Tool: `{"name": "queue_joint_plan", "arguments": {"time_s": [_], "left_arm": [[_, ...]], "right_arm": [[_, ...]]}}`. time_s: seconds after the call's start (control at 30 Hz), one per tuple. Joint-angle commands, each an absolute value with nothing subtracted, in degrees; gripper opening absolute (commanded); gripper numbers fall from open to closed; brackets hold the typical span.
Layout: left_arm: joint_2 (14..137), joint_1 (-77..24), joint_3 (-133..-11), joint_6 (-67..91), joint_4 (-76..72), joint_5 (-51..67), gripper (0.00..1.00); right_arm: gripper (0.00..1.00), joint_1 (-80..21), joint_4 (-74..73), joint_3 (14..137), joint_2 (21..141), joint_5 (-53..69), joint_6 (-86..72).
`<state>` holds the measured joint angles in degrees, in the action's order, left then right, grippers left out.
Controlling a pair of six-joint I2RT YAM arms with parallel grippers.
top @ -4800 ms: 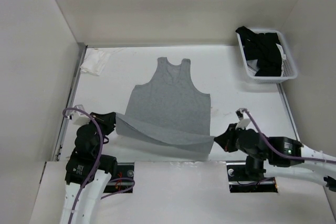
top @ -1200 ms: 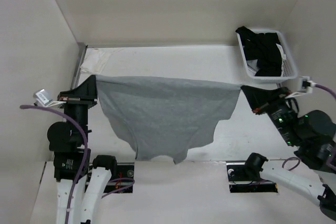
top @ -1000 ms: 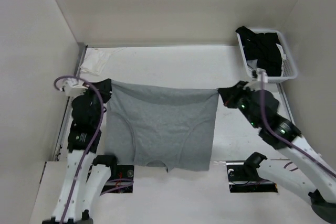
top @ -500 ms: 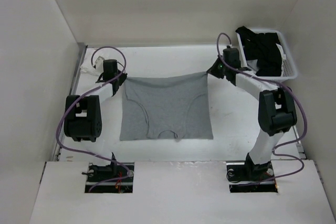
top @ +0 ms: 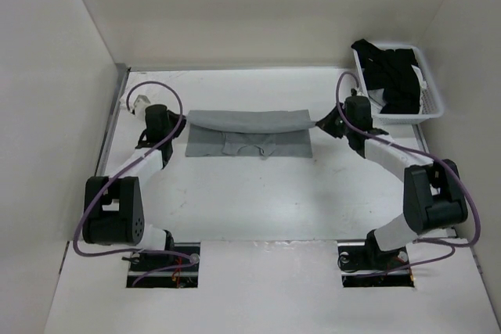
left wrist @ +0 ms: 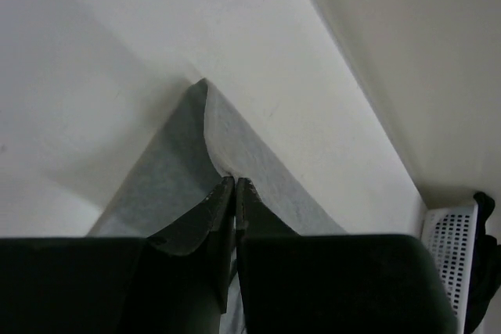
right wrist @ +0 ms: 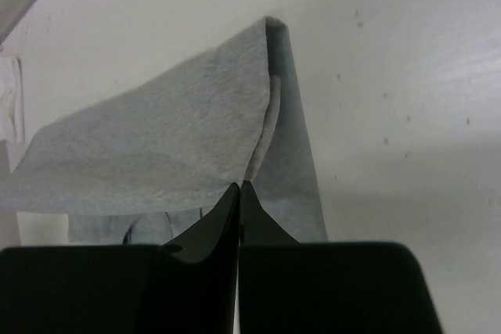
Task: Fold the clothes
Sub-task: Fold the tank top
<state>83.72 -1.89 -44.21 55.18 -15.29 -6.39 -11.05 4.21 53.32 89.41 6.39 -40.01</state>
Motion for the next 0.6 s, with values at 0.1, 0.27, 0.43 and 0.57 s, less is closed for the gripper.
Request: {"name": "queue_joint_plan", "arguments": {"time_s": [0.1,0.27,0.43,0.57], "left_arm": [[74.8,-1.2,-33.9,55.6,-21.2,-5.2,0.00],[71.1,0.7,-25.8,54.7,-23.5,-3.9,0.01],[68.0,3.1,-21.2,56.5,-25.8,0.3,0.01],[63.8,4.1,-19.7,57.7,-25.3,3.8,0.01]], "right_arm": [[0.01,-14.1,11.1,42.3,79.3,3.3,-40.7],[0.01,-14.9,12.4,34.8,75.6,2.5,-41.2],[0.01,-17.5,12.0,29.9,70.4,0.1,-42.3],[0.01,-20.3,9.6,27.4,65.9,-0.8,-43.1]]}}
